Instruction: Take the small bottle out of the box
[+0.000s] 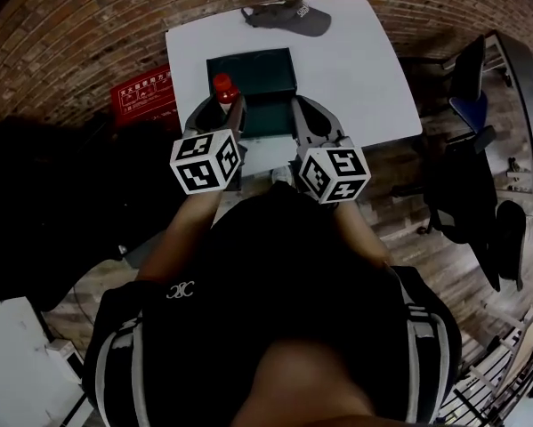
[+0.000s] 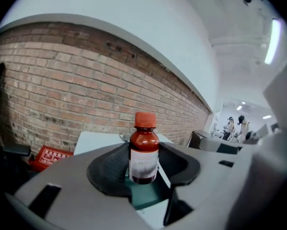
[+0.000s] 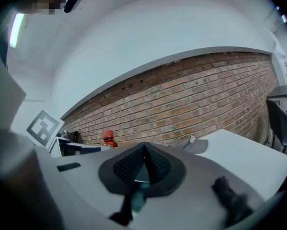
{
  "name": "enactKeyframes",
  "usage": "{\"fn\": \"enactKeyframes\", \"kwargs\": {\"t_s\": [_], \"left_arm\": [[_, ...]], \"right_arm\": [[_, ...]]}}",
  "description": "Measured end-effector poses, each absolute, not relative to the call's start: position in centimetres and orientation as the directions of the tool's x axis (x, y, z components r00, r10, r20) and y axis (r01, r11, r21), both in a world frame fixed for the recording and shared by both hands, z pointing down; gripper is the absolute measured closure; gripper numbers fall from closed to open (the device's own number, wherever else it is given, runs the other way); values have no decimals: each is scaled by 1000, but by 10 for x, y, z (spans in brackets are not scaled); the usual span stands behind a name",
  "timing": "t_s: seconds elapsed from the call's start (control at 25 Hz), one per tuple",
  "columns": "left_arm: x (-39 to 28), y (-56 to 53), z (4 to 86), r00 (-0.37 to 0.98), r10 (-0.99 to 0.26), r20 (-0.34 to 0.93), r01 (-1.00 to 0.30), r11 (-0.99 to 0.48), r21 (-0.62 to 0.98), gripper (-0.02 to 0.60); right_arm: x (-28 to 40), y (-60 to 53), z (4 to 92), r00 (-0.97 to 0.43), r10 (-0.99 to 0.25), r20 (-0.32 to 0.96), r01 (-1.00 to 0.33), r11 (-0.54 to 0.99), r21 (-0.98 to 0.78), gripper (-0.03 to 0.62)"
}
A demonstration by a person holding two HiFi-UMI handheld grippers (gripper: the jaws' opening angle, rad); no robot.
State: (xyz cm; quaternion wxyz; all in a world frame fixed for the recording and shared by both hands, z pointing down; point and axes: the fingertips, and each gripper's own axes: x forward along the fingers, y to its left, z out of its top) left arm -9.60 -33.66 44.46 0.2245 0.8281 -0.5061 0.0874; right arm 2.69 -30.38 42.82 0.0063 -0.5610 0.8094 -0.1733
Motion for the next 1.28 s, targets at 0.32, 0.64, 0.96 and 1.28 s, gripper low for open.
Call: {"fn": "enactKeyframes", "kwargs": {"t_s": [0.32, 0.64, 0.96, 1.28], "left_arm": [[-116, -304, 402, 371, -896, 245, -915, -398, -67, 382], [-115, -275, 392, 380, -900, 211, -905, -409, -116, 382], [-116, -261, 393, 381, -897, 223, -905, -412, -109, 382], [-113, -256, 394, 388, -894, 222, -904, -417, -100, 382]], "right_arm": [[13, -284, 409, -346, -930, 126, -924, 314, -219, 565], [7, -262, 410, -305, -946, 113, -944, 284, -169, 565], [3, -248, 412, -294, -949, 110, -950, 278, -140, 565], [10, -242, 412, -269, -957, 104, -958, 255, -133, 565]]}}
